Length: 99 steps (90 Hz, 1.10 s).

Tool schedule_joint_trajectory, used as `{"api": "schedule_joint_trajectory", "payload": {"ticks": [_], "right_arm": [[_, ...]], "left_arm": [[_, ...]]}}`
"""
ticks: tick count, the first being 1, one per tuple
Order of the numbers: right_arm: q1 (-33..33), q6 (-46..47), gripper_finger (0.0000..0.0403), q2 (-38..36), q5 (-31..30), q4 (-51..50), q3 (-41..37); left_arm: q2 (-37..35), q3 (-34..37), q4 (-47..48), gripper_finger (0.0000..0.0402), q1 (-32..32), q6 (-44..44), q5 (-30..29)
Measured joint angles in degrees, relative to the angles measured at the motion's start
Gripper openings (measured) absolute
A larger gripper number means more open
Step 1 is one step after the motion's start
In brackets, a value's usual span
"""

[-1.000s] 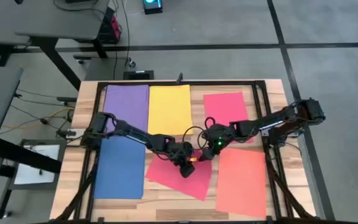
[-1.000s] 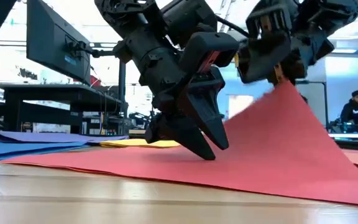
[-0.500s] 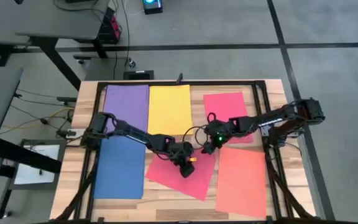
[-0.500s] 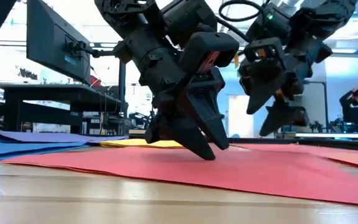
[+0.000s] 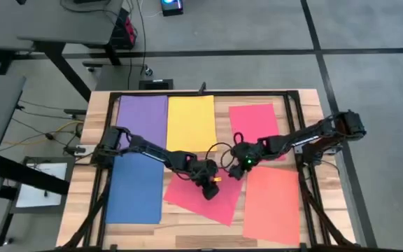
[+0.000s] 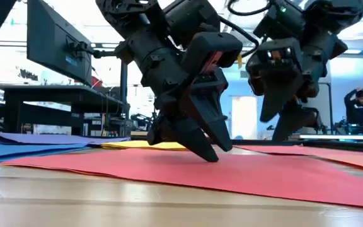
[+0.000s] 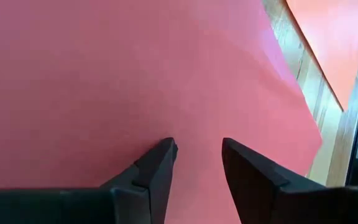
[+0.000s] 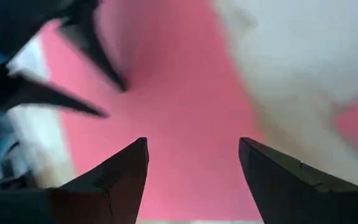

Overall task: Organize paper
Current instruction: Stack the red paper on top of the red paper

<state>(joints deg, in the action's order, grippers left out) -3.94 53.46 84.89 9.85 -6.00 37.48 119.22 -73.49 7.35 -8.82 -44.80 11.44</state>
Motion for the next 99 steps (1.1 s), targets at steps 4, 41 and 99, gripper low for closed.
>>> {"api": "schedule_joint_trajectory", "payload": {"ticks": [4, 41, 99], "right_arm": [[-0.1, 0.0, 0.024, 0.6, -0.7, 0.6, -0.1], [-2.3, 2.6, 0.024, 5.0, -1.6, 2.5, -1.3], [-3.6, 3.7, 0.024, 3.3, 2.6, 7.6, 0.8]], "left_arm": [[0.0, 0.0, -0.4, 0.0125, 0.0, 0.0, 0.0], [0.1, 0.0, -0.8, 0.0125, 0.0, 0.0, -0.1], [0.1, 0.0, -0.7, 0.0125, 0.0, -0.5, -0.2]]}}
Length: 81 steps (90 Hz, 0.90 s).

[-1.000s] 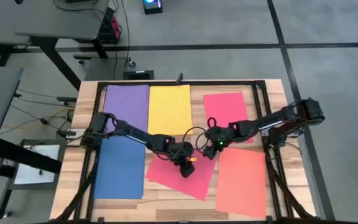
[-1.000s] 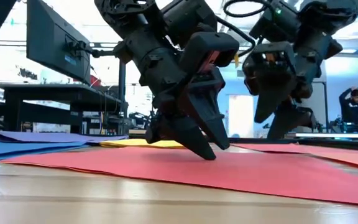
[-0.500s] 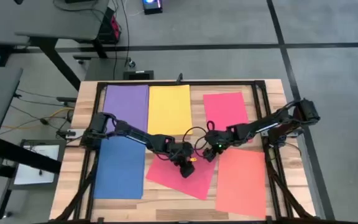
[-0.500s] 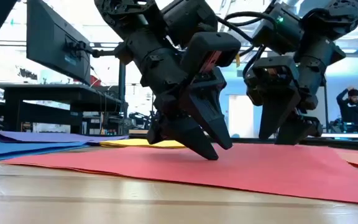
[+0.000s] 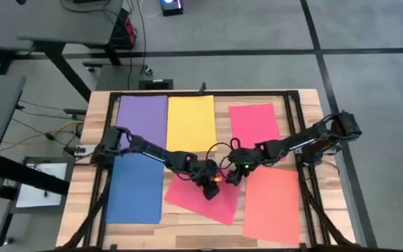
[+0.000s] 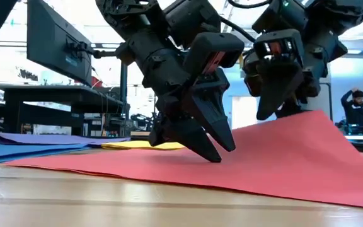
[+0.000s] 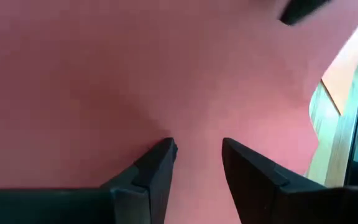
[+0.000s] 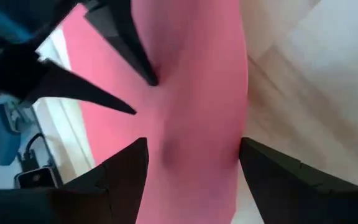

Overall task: Organize paper
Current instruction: Stack the red paper on top of the red paper

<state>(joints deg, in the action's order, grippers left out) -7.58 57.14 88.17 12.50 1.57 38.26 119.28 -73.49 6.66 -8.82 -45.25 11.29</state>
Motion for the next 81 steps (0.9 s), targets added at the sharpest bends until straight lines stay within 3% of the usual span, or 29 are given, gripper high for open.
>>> {"api": "schedule_joint_trajectory", "payload": {"ticks": [81], "right_arm": [[2.3, -0.6, 0.024, -2.2, 4.1, -1.2, 2.9]], "left_arm": [[0.0, 0.0, 0.1, 0.0125, 0.0, 0.0, 0.0]]}}
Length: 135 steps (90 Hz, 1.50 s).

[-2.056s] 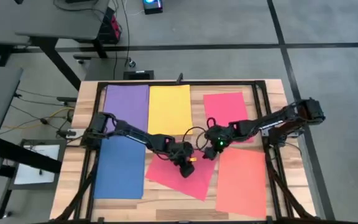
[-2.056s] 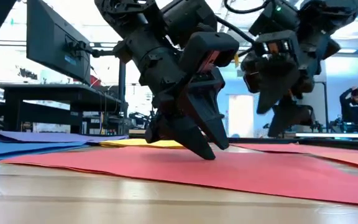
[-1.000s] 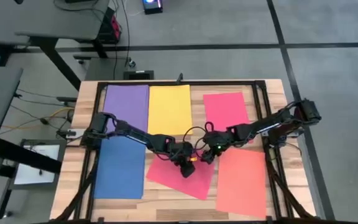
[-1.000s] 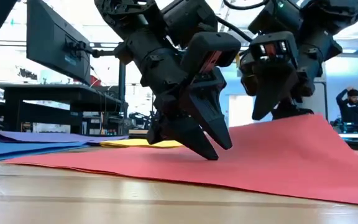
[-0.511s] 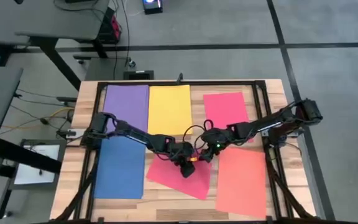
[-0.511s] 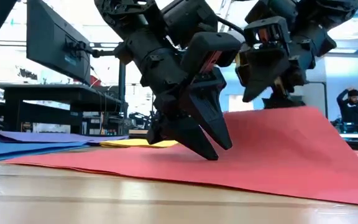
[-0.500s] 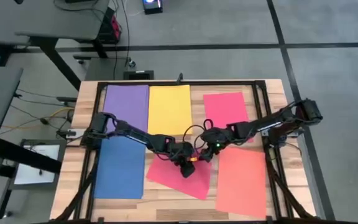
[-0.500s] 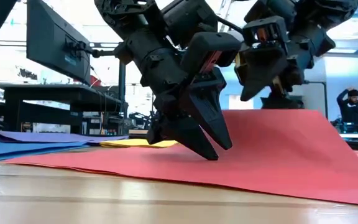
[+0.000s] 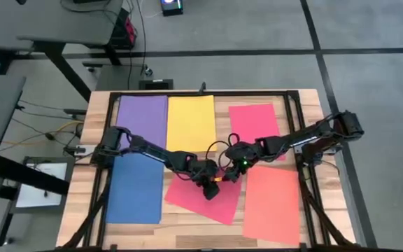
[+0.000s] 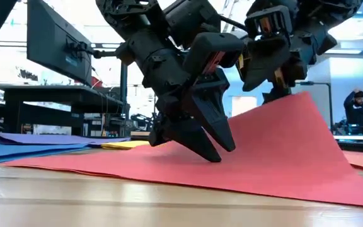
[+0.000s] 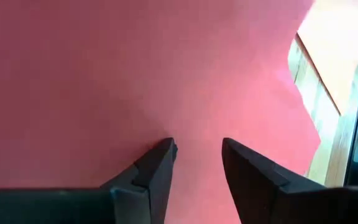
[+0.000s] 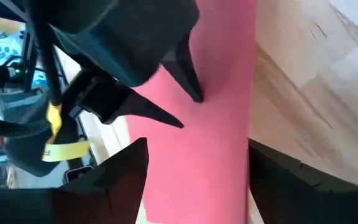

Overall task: Organize paper
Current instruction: Stack the red paper on top of the red paper

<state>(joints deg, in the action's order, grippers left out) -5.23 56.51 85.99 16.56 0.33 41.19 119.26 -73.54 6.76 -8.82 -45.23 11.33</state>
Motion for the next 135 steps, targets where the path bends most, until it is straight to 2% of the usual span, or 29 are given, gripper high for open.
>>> {"api": "schedule_joint_trajectory", "payload": {"ticks": [45, 78, 95, 104, 112, 123, 135], "right_arm": [[1.8, -1.8, 0.024, -1.0, 1.7, 3.1, 0.5], [1.9, -9.0, 0.024, -0.8, 1.3, -7.1, 0.5], [2.1, -9.2, 0.024, -0.8, -0.5, -8.2, 0.5], [3.0, -9.4, 0.024, -0.7, -0.5, -8.1, 0.5], [3.5, -10.3, 0.024, -0.9, -0.6, -7.8, 0.5], [1.8, -14.9, 0.024, -4.1, -1.6, -3.4, 0.5], [-0.9, -19.0, 0.024, -10.0, -3.6, -2.3, 1.5]], "left_arm": [[0.0, 0.0, 0.0, 0.0125, 0.0, 0.2, 0.0], [-1.2, 0.1, 0.9, 0.0125, 0.1, 1.8, 3.0], [-2.4, 0.2, 1.0, 0.0125, 0.4, 5.5, 3.9], [-2.4, 0.2, 0.8, 0.0125, 0.8, 4.3, 7.4], [-2.5, 0.2, 0.5, 0.0125, 1.8, 2.9, 12.9], [-4.5, 0.2, 0.3, 0.0125, 2.6, -0.1, 17.6], [-10.2, -2.0, 3.1, 0.0125, 0.2, 0.6, 14.0]]}}
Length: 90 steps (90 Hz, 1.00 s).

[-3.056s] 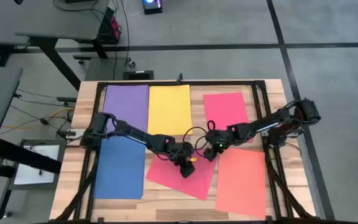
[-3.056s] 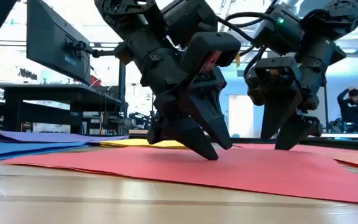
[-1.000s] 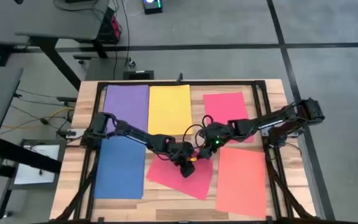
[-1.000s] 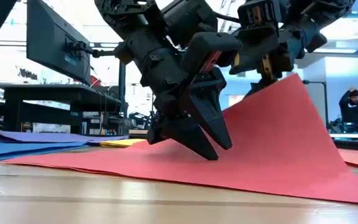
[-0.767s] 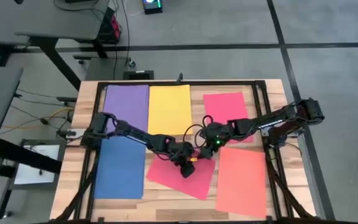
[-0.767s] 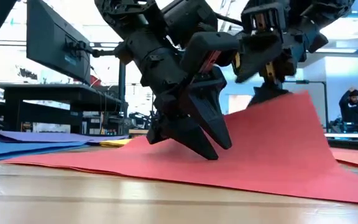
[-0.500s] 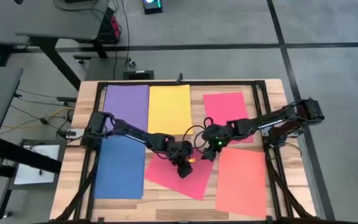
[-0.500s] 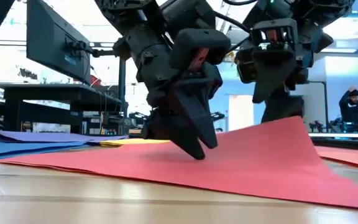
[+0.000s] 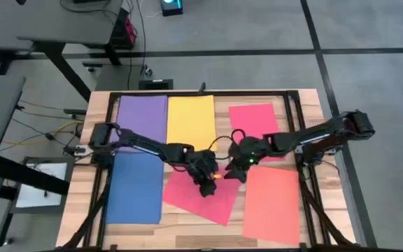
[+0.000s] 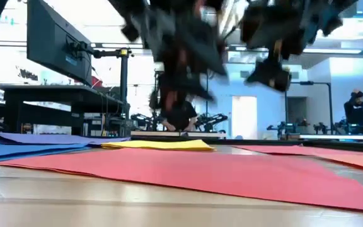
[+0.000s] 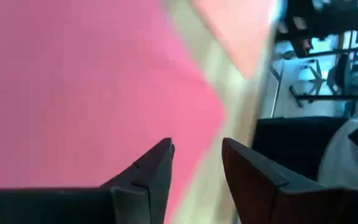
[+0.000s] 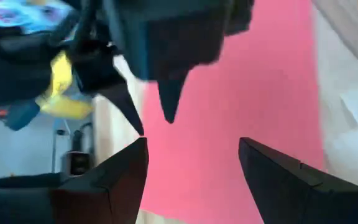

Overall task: Organize paper
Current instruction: Stack the red paper on top of the red paper

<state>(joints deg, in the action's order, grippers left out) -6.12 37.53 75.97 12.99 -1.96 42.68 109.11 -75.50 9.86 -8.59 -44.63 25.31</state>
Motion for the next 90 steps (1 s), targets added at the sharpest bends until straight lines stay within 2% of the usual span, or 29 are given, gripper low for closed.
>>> {"api": "schedule_joint_trajectory", "payload": {"ticks": [6, 16, 22, 27, 35, 46, 56, 68, 74, 81, 90], "right_arm": [[-1.7, -1.6, 0.024, -3.3, -1.7, 0.0, 0.3], [-5.9, -1.3, 0.024, -8.6, -6.4, 0.0, 0.6], [-9.6, 0.7, 0.024, -10.4, -12.0, -1.0, 0.6], [-12.9, 2.5, 0.024, -10.8, -17.9, -3.2, 0.7], [-18.5, 7.5, 0.024, -9.4, -27.0, -8.4, 0.7], [-23.8, 19.7, 0.024, -4.1, -31.7, -16.0, 0.6], [-25.5, 32.6, 0.024, 0.5, -32.3, -18.9, 0.5], [-25.6, 40.4, 0.024, 5.0, -32.2, -20.6, 0.5], [-25.3, 40.8, 0.024, 6.8, -30.4, -17.5, 0.5], [-25.2, 36.4, 0.024, 8.3, -27.6, -13.6, 0.6], [-23.9, 34.7, 0.024, 9.4, -26.3, -15.2, 0.5]], "left_arm": [[-3.2, -1.9, 3.4, 0.0125, -2.3, 2.8, -7.0], [-7.4, -4.9, 10.9, 0.0125, -7.0, 9.1, -24.4], [-8.2, -5.2, 11.8, 0.0125, -10.0, 11.7, -32.8], [-8.0, -5.2, 11.2, 0.0125, -12.1, 11.8, -36.6], [-6.1, -5.1, 8.4, 0.0125, -14.0, 8.7, -37.3], [-2.7, -5.1, 4.9, 0.0125, -15.2, 5.6, -37.3], [0.3, -5.1, 2.4, 0.0125, -15.8, 0.8, -36.0], [4.7, -5.1, -2.2, 0.0125, -15.8, -4.3, -35.6], [7.6, -5.1, -5.4, 0.0125, -15.6, -8.1, -32.4], [10.2, -5.1, -10.6, 0.0125, -15.7, -11.2, -28.8], [12.4, -5.2, -13.4, 0.0125, -15.8, -14.6, -27.9]]}}
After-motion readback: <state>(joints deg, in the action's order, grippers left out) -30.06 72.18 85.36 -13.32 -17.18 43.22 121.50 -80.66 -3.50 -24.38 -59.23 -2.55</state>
